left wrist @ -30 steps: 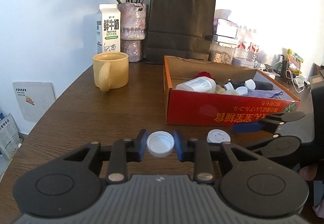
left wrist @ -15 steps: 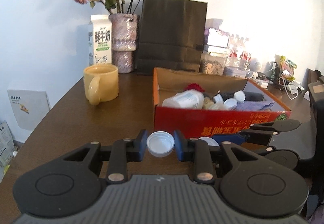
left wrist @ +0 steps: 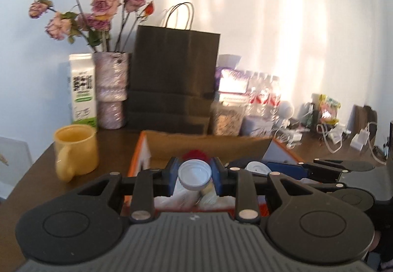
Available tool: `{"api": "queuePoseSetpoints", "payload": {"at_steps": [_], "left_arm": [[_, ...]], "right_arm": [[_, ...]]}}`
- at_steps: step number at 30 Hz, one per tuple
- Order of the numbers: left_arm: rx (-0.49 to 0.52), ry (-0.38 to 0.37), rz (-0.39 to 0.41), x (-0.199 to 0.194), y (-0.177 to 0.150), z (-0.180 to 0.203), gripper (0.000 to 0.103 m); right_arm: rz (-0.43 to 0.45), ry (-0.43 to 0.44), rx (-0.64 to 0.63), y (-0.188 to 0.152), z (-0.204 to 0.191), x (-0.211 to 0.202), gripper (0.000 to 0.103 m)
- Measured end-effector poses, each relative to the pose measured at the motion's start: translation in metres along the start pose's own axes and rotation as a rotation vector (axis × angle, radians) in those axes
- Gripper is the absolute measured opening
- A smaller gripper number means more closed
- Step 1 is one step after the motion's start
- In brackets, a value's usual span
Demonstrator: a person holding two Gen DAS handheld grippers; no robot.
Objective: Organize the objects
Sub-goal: 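Carry the cap and lid with both grippers over the box, then open both grippers to drop the cap and lid into the box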
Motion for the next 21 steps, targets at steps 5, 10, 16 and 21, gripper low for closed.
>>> {"api": "queuePoseSetpoints", "payload": {"at_steps": [5,10,16,21], "left_arm": [[-0.025,-0.026,0.014,0.023,0.011,0.021,0.029],[-0.025,-0.033,0.006,0.047,0.014,0.038,0.029],[-0.017,-0.012,-0.026,0.067,0.01,0.039,0.058],[-0.008,0.058,-0.013,0.064,0.007,0.028,0.103]], "right_arm": [[0.038,-0.068,0.003,0.011,0.026,0.001,0.038],[0.04,-0.098,0.016,0.013,0.044,0.01,0.038],[-0.005,-0.111,0.041,0.005,0.057,0.021,0.064],[-0.019,-0.142,0.057,0.001,0.06,0.017,0.102]]}}
Point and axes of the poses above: each gripper's, at about its wrist camera, not at the fingertips, and x roughly the way its jaws point, z to its right, y to its top, the point moved 3 cm from there along x, roughly the way its jaws point, and after that the axes turned 14 degrees about y, right-handed, at the moved point
